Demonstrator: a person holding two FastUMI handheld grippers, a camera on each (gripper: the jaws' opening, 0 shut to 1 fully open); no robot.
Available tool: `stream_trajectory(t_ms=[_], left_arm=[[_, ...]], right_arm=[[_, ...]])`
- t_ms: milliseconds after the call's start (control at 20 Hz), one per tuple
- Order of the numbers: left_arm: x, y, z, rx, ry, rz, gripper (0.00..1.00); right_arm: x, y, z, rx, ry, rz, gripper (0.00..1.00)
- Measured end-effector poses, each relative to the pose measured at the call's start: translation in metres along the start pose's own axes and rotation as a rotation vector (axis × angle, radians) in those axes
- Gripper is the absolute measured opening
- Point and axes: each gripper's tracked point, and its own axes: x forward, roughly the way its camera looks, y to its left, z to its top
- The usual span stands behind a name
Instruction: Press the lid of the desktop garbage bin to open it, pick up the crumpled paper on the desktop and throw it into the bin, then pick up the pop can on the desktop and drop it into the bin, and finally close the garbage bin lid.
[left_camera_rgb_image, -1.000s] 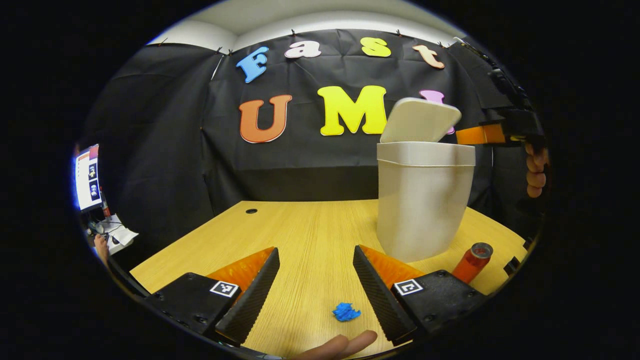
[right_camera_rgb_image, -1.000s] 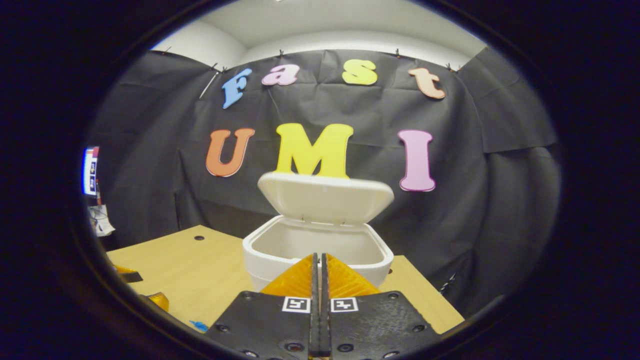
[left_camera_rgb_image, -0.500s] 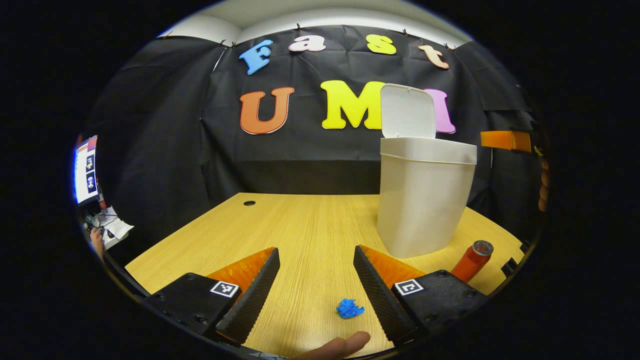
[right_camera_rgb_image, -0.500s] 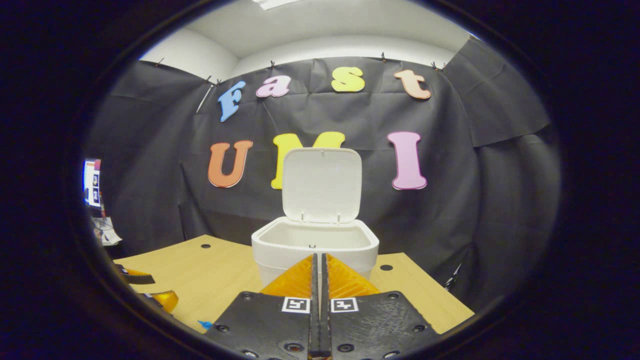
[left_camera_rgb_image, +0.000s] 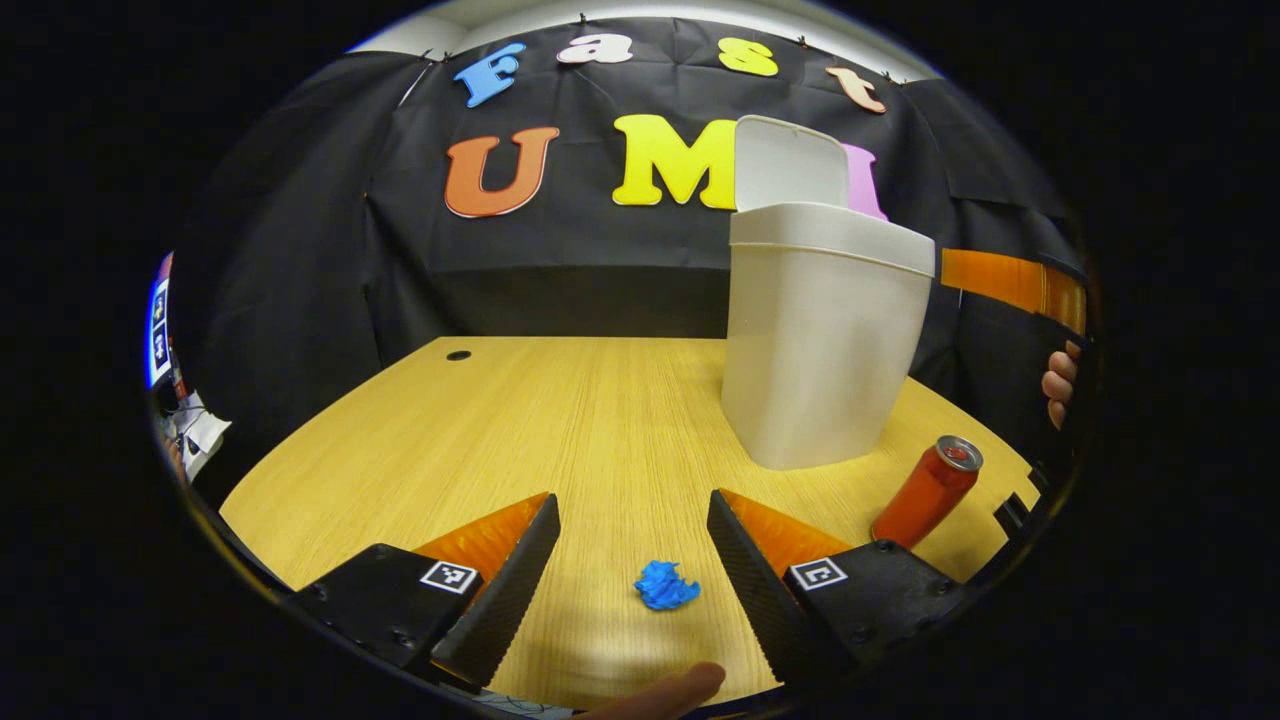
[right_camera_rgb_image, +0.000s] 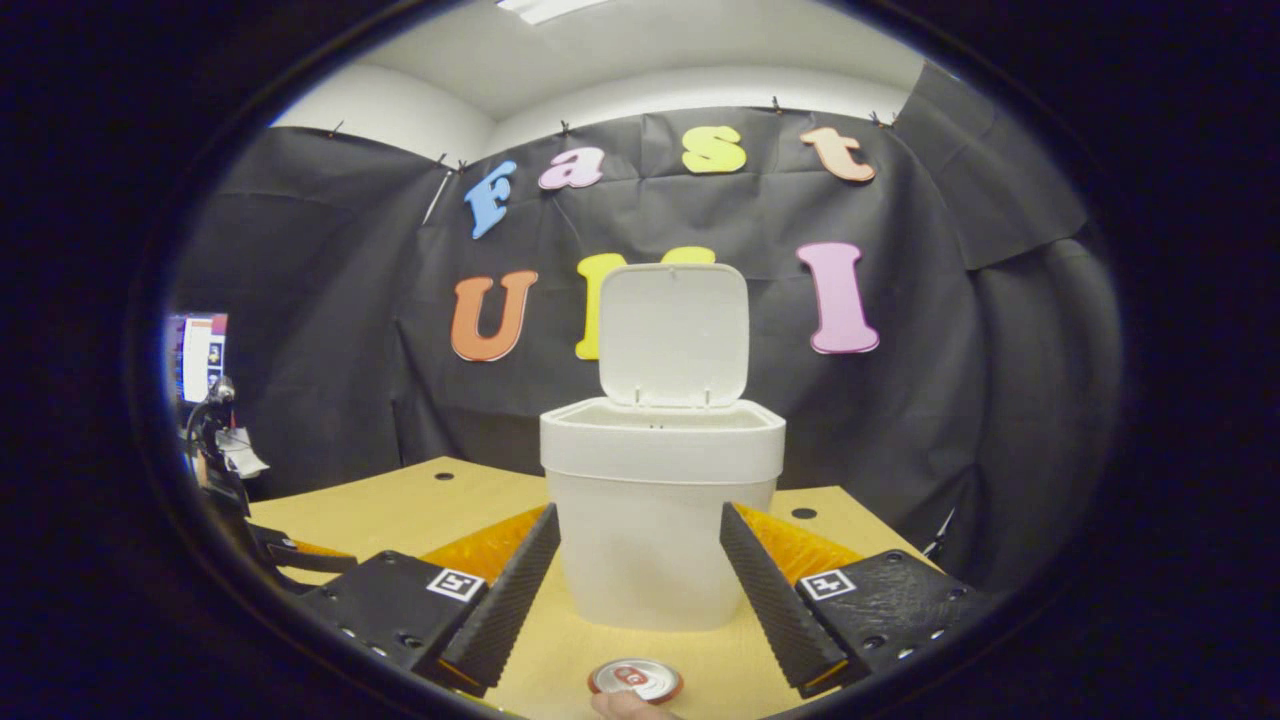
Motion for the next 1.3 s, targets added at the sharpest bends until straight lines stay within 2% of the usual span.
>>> stream_trajectory(t_ms=[100,300,350,450,500,550,600,650,700,800,900,950,1050,1100,1150,1250,1300], left_arm=[[0.004,-0.004,-0.013,-0.005,0.040,-0.016,0.97],[0.014,-0.010,-0.043,-0.015,0.139,-0.055,0.98],[0.015,-0.013,-0.051,-0.009,0.170,-0.064,0.98],[0.017,-0.015,-0.065,-0.011,0.220,-0.072,0.96],[0.017,-0.014,-0.067,-0.023,0.236,-0.073,0.96],[0.017,-0.015,-0.070,-0.034,0.253,-0.075,0.95],[0.017,-0.014,-0.074,-0.041,0.267,-0.076,0.94],[0.016,-0.011,-0.074,-0.038,0.272,-0.061,0.94],[0.019,-0.009,-0.074,-0.032,0.266,-0.054,0.92],[0.021,-0.007,-0.076,-0.022,0.275,-0.026,0.84],[0.025,-0.010,-0.076,0.008,0.282,-0.010,0.83],[0.026,-0.010,-0.076,0.020,0.283,-0.001,0.82],[0.027,-0.008,-0.076,0.024,0.278,0.008,0.81],[0.027,-0.006,-0.077,0.016,0.278,0.013,0.77],[0.027,-0.006,-0.077,0.013,0.281,0.012,0.75],[0.024,-0.006,-0.075,0.004,0.281,0.012,0.72],[0.025,-0.006,-0.075,-0.007,0.278,0.012,0.67]], right_arm=[[-0.006,0.000,-0.006,0.029,-0.007,0.027,0.98],[-0.022,-0.025,-0.017,0.108,-0.044,0.051,0.98],[-0.025,-0.031,-0.020,0.137,-0.051,0.054,0.99],[-0.033,-0.045,-0.034,0.177,-0.053,0.041,0.93],[-0.037,-0.051,-0.041,0.176,-0.057,0.030,0.96],[-0.041,-0.056,-0.052,0.162,-0.055,0.018,0.93],[-0.042,-0.059,-0.065,0.146,-0.042,0.010,0.99],[-0.043,-0.062,-0.078,0.124,-0.019,-0.001,0.95],[-0.044,-0.062,-0.090,0.103,0.001,-0.006,0.96],[-0.042,-0.062,-0.104,0.056,0.037,-0.030,0.95],[-0.041,-0.058,-0.108,0.011,0.037,-0.061,0.93],[-0.041,-0.054,-0.109,-0.005,0.034,-0.065,0.96],[-0.041,-0.039,-0.119,-0.047,0.045,-0.045,0.96],[-0.040,-0.038,-0.123,-0.077,0.050,-0.051,0.94],[-0.041,-0.037,-0.122,-0.100,0.047,-0.061,0.96],[-0.044,-0.034,-0.118,-0.106,0.027,-0.074,0.96],[-0.046,-0.032,-0.120,-0.094,0.026,-0.073,0.95]])
